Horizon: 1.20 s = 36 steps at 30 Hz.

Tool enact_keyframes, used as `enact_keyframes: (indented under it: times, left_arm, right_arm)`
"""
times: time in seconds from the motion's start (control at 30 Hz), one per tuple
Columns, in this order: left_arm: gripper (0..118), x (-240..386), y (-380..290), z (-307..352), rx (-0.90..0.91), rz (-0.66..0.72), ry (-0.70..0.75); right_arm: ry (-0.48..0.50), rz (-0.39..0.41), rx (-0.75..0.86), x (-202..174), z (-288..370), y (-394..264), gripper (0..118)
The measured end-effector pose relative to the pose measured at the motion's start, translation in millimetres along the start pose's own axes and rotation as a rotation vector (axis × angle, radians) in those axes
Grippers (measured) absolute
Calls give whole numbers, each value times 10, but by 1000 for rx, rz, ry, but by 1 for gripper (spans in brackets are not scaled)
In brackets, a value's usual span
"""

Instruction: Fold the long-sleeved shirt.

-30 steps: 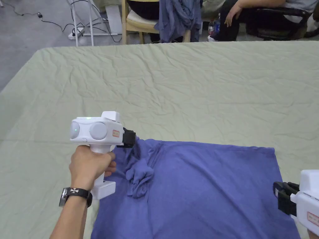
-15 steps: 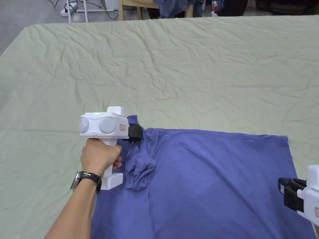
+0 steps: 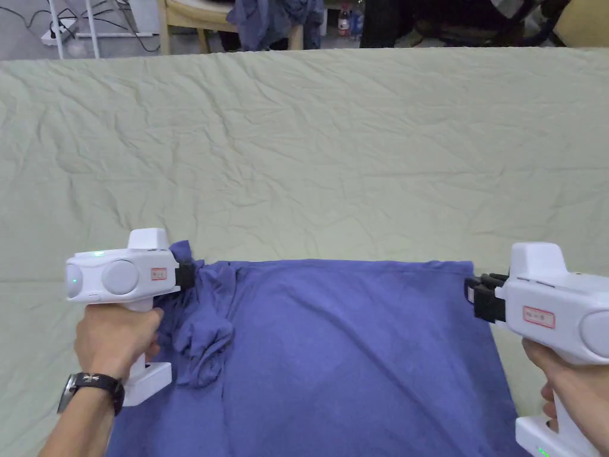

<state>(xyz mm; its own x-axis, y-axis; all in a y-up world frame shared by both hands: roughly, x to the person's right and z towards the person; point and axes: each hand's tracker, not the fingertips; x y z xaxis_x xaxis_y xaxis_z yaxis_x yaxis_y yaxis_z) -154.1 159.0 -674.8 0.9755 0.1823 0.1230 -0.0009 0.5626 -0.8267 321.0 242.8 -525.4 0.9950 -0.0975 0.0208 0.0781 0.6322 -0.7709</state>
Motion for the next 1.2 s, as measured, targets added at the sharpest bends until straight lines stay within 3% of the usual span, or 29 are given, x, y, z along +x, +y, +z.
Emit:
enact_keyframes:
  times: [0.03,0.1,0.13,0.27,0.47,0.5,0.57,0.63,0.7,0.87,1.2]
  left_arm:
    - [14,-4,0,-2,-2,3,0]
    - [14,-33,2,-18,-4,14,-7]
    - [14,-54,5,-24,-4,21,-13]
    - [14,-94,18,-54,-8,43,-25]
    - [14,-120,21,-76,-6,55,-31]
    - [14,-121,20,-83,-7,58,-31]
    - [14,-117,22,-91,-7,57,-28]
    - [14,-103,25,-100,-7,46,-21]
    - [14,-96,20,-100,-3,46,-15]
    - [13,3,-22,180,84,19,24]
    - [12,117,-225,1273,191,-11,14]
  right_arm:
    - [-7,5,5,53,-106,115,13]
    - [-51,40,-19,126,-317,329,56]
    - [-66,62,-62,157,-441,413,62]
    - [-86,81,-136,212,-894,608,61]
    - [-64,18,-326,236,-1527,337,53]
    - [-88,48,-230,188,-1478,316,53]
    - [-102,50,-256,116,-1436,380,51]
    - [-84,70,-268,60,-1382,394,37]
    - [-62,82,-268,18,-1399,410,5]
    - [-78,107,-179,-20,-1094,435,4]
    - [-31,81,-26,-20,100,212,4]
